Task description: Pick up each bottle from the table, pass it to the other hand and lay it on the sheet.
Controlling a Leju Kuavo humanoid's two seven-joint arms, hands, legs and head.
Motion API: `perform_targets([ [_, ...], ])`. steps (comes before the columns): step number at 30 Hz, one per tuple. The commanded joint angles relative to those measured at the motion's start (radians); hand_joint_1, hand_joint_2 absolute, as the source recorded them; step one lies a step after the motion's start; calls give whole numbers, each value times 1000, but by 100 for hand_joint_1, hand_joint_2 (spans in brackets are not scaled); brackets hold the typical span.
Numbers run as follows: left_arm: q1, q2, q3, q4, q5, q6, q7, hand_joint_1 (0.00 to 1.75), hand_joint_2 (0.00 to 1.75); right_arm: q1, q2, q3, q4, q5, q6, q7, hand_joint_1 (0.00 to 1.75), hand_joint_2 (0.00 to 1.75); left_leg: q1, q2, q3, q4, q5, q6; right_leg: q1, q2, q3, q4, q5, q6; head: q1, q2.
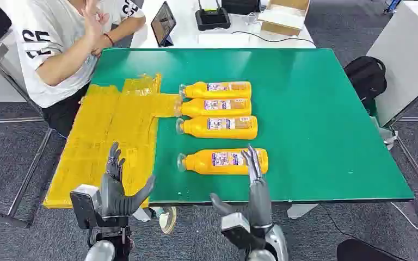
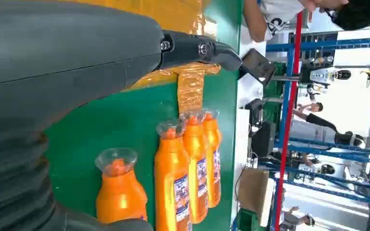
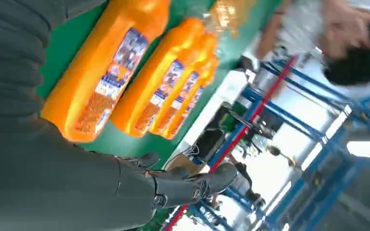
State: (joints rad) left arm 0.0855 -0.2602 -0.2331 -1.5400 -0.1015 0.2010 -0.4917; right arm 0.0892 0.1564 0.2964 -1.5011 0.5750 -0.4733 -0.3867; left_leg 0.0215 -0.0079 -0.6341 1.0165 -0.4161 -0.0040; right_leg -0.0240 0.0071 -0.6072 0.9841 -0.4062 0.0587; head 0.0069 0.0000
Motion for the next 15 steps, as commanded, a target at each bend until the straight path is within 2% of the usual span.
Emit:
perform_targets([
  [1,-45,4,24,84,-14,-13,-6,0,175,-182,-127,-59,94,136,130,182,0,175,0,1,4,-1,-1,1,0,0,5,-2,-1,-2,0,0],
  [5,-43,-1,37,81,-26,-22,-2,0,175,-269,-155,-51,176,183,189,264,0,175,0,2,7,-2,-2,2,1,1,7,-3,-1,-3,-1,0],
  [6,-42,-2,40,82,-29,-28,1,0,175,-296,-163,-40,219,196,236,310,0,175,-1,3,6,-2,-1,2,0,2,5,-2,0,-2,0,0],
  [8,-42,-3,43,84,-32,-31,3,0,175,-329,-177,-21,270,204,278,336,0,175,0,2,4,-1,-1,1,0,1,4,-2,0,-2,-1,0],
  [10,-44,-2,45,87,-34,-33,5,0,175,-344,-186,-8,299,214,315,361,0,175,0,2,4,-1,-1,1,1,1,4,-2,0,-2,0,0],
  [15,-46,-2,47,90,-35,-33,5,0,175,-351,-186,-5,314,214,313,359,0,175,0,1,6,-1,-1,2,1,0,6,-1,-1,-3,0,0],
])
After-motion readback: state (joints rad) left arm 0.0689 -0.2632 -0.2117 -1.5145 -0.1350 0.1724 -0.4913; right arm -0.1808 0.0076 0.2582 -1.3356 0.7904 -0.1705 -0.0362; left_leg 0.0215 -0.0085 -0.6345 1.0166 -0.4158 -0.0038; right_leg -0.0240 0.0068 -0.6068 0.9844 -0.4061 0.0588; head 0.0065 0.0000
